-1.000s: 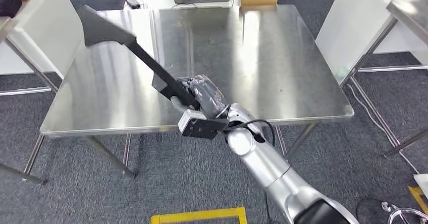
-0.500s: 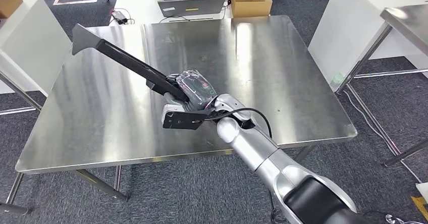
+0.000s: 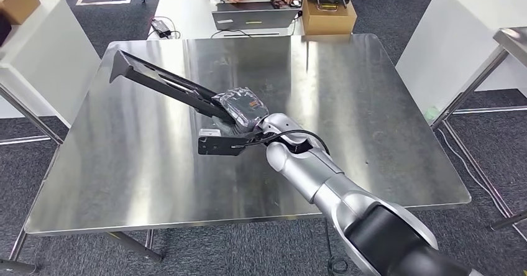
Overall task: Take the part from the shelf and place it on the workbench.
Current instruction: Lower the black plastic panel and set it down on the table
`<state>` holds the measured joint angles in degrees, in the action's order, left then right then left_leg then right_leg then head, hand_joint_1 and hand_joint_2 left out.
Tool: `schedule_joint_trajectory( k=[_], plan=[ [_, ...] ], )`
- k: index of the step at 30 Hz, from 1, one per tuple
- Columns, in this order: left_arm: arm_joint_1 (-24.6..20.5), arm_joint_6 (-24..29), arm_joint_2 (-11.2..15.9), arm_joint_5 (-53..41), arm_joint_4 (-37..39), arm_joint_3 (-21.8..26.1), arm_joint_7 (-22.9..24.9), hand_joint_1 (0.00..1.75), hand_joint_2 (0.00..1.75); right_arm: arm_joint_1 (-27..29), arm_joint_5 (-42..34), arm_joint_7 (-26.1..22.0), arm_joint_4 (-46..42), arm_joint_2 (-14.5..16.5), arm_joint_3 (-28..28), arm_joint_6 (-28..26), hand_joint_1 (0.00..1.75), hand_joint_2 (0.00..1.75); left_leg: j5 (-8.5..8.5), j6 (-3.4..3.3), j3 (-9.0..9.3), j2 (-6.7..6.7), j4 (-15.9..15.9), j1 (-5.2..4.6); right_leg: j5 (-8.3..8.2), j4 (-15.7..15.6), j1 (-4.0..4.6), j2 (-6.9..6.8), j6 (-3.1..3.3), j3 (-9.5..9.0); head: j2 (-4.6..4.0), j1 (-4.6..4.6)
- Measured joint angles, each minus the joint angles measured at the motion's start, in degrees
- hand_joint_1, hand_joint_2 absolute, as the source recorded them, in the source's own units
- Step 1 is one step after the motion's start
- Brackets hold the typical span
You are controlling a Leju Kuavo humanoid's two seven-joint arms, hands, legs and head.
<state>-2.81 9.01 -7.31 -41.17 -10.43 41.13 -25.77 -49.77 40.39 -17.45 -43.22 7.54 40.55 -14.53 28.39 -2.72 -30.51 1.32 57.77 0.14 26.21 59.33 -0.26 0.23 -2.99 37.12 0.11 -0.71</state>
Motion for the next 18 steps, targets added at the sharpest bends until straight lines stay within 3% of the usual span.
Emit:
schedule_joint_trajectory(
  k=[1,2,5,7,9,10,11,12,14,16,18],
  plan=[
    [-0.1,-0.1,0.0,0.0,0.1,0.0,0.1,0.0,1.75,-0.6,1.6,1.0,1.6,0.2,0.4,-0.4,1.75,1.75,0.38,0.34,0.53,0.07,0.0,-0.04,-1.78,-1.4,0.21,-0.09,0.36,-0.61,0.0,-0.03],
    [-0.1,-0.2,0.0,-0.1,0.1,0.0,0.1,0.0,1.75,-1.2,2.9,1.8,3.2,0.3,0.8,-0.7,1.75,1.75,0.51,0.69,1.05,0.13,0.3,-0.09,-2.4,-1.7,0.28,-0.11,1.06,-0.92,0.0,-0.03],
    [-0.1,-0.7,0.2,-0.3,0.1,0.0,0.3,0.0,1.75,-2.7,6.6,4.6,8.5,0.8,2.0,-0.8,1.75,1.75,1.12,1.5,0.6,-0.19,2.3,0.02,-3.02,-2.5,-0.44,0.03,2.5,-2.61,0.0,-0.01],
    [-0.2,-0.9,0.3,-0.6,0.1,0.0,0.5,0.0,1.75,-3.2,9.9,7.4,12.1,0.9,3.3,-0.5,1.75,1.75,3.22,2.09,-2.41,-0.57,7.4,0.29,-2.87,-2.9,-0.66,0.0,2.92,-3.35,0.0,0.02],
    [0.0,-1.0,0.5,-0.8,0.2,0.0,1.0,0.0,1.75,-3.1,12.1,9.9,15.4,0.6,4.6,0.5,1.75,1.75,5.74,2.71,-6.88,-0.78,13.8,0.59,-2.61,-2.9,-0.66,-0.01,3.26,-3.43,0.0,0.04],
    [0.0,-1.1,0.7,-0.9,0.2,0.0,1.3,0.0,1.75,-2.8,12.6,10.7,16.8,0.3,5.1,1.0,1.75,1.75,6.02,2.96,-8.56,-0.89,15.3,0.76,-2.47,-2.9,-0.67,0.0,3.32,-3.45,0.0,0.05],
    [0.1,-1.1,0.8,-0.9,0.2,0.0,1.6,0.0,1.75,-2.4,12.7,11.3,18.1,-0.1,5.4,1.5,1.75,1.75,5.14,3.15,-9.35,-1.01,15.0,0.96,-2.34,-2.9,-0.7,0.03,3.28,-3.53,0.0,0.05],
    [0.2,-1.2,1.0,-1.0,0.2,0.0,1.8,0.0,1.75,-2.1,12.7,11.6,19.2,-0.5,5.5,1.7,1.75,1.75,3.09,3.27,-9.14,-1.09,12.7,1.19,-2.18,-2.8,-0.77,0.06,3.11,-3.66,0.0,0.05],
    [0.2,-1.3,1.3,-1.2,0.3,0.0,2.1,0.0,1.75,-1.9,12.5,12.1,20.7,-1.3,5.6,2.0,1.75,1.75,-1.7,3.39,-6.91,-1.18,5.5,1.54,-1.84,-2.8,-0.82,0.21,2.64,-3.99,0.0,0.04],
    [0.1,-1.3,1.5,-1.4,0.4,0.0,2.1,0.0,1.75,-2.2,12.2,12.8,21.8,-1.9,5.7,2.2,1.75,1.75,-2.98,2.82,-5.3,-1.15,1.1,1.4,-1.53,-2.7,-0.64,0.41,2.01,-3.9,0.0,0.03],
    [0.1,-1.5,1.6,-1.5,0.5,0.0,2.1,0.0,1.75,-2.6,12.0,13.7,22.8,-2.8,5.6,1.9,1.75,1.75,-2.89,2.06,-4.82,-1.11,0.5,1.1,-1.2,-2.5,-0.26,0.49,1.62,-3.67,0.0,0.02]
  ],
)
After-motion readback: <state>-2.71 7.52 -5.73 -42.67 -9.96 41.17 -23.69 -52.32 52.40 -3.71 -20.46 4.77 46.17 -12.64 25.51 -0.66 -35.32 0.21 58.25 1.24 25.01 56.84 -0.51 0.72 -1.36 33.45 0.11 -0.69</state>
